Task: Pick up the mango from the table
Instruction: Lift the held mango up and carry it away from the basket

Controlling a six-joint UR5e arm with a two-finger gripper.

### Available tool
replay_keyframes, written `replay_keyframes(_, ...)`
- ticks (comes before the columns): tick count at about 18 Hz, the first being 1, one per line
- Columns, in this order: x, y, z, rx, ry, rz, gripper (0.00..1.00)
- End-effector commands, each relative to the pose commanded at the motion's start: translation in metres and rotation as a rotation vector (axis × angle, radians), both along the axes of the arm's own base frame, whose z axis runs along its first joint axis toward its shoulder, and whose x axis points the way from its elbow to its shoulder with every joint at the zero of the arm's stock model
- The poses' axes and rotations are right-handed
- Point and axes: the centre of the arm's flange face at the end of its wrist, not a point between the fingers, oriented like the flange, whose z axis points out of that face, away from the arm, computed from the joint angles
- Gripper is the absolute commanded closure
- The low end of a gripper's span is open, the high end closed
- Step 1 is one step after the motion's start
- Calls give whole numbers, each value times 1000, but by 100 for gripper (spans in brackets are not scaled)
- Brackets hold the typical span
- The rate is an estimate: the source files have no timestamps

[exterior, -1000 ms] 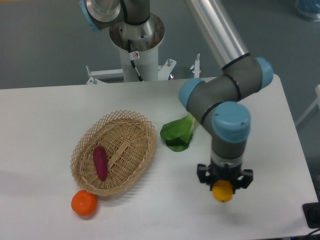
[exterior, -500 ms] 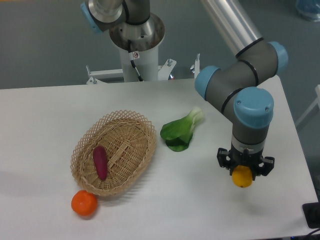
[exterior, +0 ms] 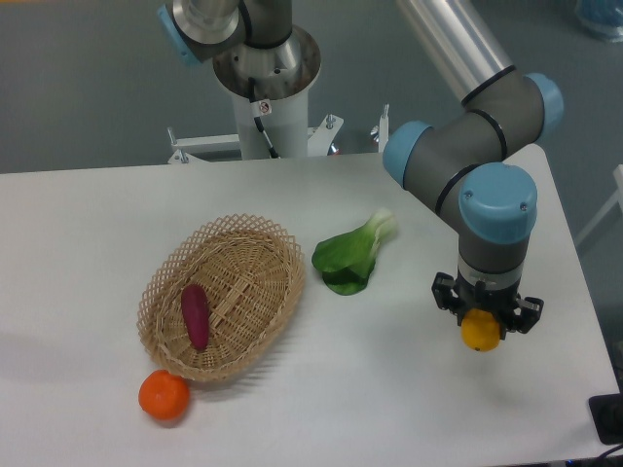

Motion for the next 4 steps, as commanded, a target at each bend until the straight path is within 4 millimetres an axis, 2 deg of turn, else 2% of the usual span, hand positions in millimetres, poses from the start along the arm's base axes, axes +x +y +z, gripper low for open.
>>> replay_keyframes(4, 1, -2, 2, -5, -6, 2, 57)
